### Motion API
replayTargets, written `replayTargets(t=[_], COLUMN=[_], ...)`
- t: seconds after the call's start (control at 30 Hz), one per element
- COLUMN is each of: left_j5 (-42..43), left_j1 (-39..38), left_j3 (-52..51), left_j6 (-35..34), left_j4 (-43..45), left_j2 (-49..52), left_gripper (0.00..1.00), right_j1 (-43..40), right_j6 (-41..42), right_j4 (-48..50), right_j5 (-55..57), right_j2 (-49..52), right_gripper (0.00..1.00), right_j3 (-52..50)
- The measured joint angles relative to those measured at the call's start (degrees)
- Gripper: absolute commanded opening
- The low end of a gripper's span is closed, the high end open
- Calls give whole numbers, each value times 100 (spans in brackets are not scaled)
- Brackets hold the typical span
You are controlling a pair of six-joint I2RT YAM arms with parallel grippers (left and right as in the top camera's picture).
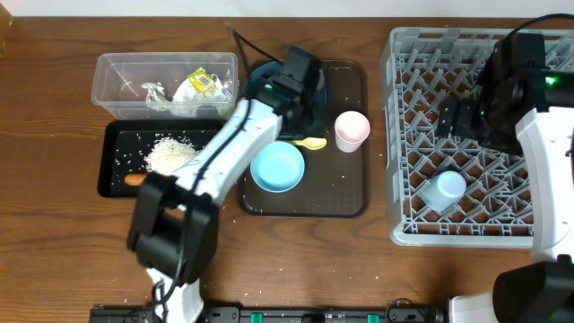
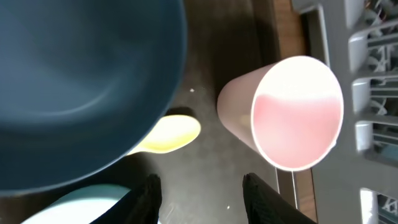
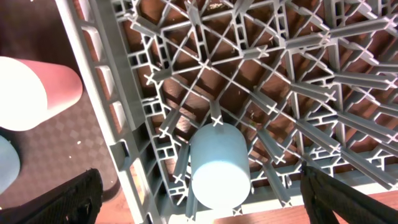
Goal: Sort waste into correct bins and load items into the dishwasher rack
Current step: 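Reach the left gripper to the pink cup and grasp it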
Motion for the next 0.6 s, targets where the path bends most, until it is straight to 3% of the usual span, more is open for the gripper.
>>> replayTargets(t=[0.2,0.6], left_j5=[0,-577], left_j1=[-297,-595], left_j3=[4,116], left_j6=[-9,-22], left_j4=[426,702], left_j2=[105,507], left_gripper=[55,54], right_j1=[0,0], right_j6=[-17,-85], right_j4=[-46,-48], right_j5=[-4,-15], right_j2=[0,0], right_gripper=[99,99], right_j3=[0,0])
